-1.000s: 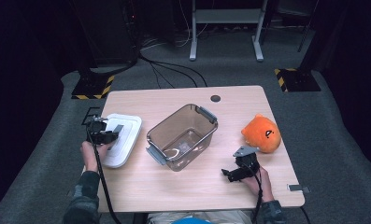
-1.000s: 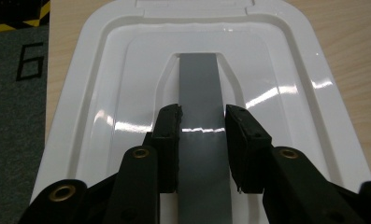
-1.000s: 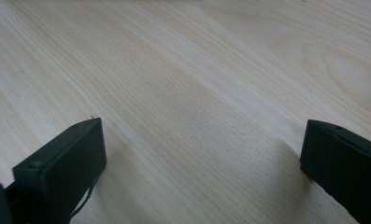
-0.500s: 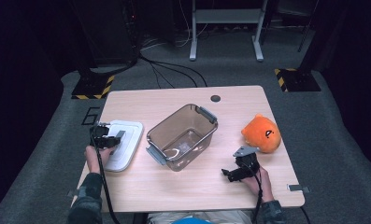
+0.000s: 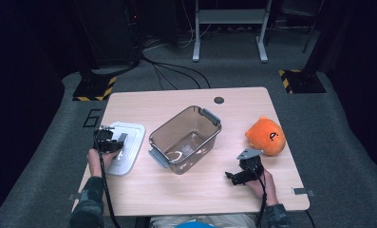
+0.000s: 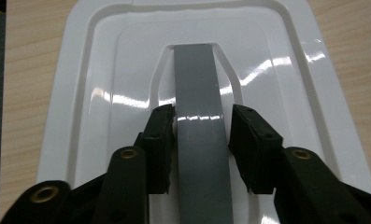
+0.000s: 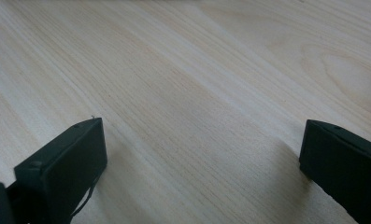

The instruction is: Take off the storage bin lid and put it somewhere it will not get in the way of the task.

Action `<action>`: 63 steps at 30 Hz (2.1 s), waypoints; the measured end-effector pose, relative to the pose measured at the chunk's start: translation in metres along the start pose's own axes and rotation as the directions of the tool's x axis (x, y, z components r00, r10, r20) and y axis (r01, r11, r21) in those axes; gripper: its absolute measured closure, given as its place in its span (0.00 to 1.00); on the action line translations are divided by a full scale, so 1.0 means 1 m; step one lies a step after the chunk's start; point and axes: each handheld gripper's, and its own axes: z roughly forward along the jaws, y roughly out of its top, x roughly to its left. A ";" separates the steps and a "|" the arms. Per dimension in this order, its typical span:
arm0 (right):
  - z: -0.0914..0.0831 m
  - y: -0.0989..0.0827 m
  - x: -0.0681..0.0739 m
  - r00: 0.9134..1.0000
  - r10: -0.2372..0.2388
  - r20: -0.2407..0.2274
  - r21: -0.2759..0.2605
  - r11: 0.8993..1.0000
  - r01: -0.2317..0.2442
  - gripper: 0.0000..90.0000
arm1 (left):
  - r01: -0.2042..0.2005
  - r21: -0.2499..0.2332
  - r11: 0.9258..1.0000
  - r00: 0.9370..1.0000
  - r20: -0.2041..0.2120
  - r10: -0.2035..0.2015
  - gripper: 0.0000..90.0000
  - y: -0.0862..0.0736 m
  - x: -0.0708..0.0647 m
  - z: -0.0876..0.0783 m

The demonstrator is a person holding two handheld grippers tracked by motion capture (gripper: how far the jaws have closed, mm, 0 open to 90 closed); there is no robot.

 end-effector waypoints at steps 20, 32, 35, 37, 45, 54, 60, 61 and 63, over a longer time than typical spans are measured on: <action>0.000 0.000 0.000 1.000 0.004 0.002 -0.001 1.000 -0.004 0.00 | -0.127 -0.109 0.986 0.988 0.078 0.136 0.00 -0.019 -0.044 -0.043; 0.000 0.000 0.000 1.000 0.004 0.005 -0.002 1.000 -0.004 0.01 | -0.190 -0.141 0.971 0.964 0.160 0.212 0.00 -0.045 -0.077 -0.052; 0.000 0.000 0.000 1.000 0.004 0.005 -0.002 1.000 -0.004 0.01 | -0.205 -0.151 0.967 0.958 0.172 0.230 0.00 -0.053 -0.086 -0.051; 0.000 0.000 -0.001 1.000 0.003 0.005 -0.002 1.000 -0.003 0.01 | -0.215 -0.154 0.964 0.952 0.186 0.242 0.00 -0.057 -0.093 -0.051; 0.000 0.000 0.000 1.000 0.004 0.005 -0.002 1.000 -0.004 0.01 | -0.268 -0.179 0.947 0.917 0.253 0.308 0.00 -0.071 -0.118 -0.051; 0.000 0.000 -0.001 1.000 0.004 0.005 -0.002 1.000 -0.004 0.01 | -0.292 -0.180 0.939 0.897 0.288 0.335 0.00 -0.087 -0.138 -0.038; 0.000 0.000 -0.001 1.000 0.004 0.005 -0.002 1.000 -0.004 0.01 | -0.298 -0.176 0.938 0.896 0.287 0.339 0.00 -0.091 -0.141 -0.030; 0.000 0.000 0.000 1.000 0.004 0.005 -0.002 1.000 -0.004 0.01 | -0.303 -0.177 0.936 0.897 0.279 0.343 0.00 -0.091 -0.142 -0.030; 0.000 0.000 0.000 1.000 0.004 0.005 -0.002 1.000 -0.004 0.01 | -0.314 -0.175 0.933 0.897 0.267 0.352 0.00 -0.091 -0.143 -0.030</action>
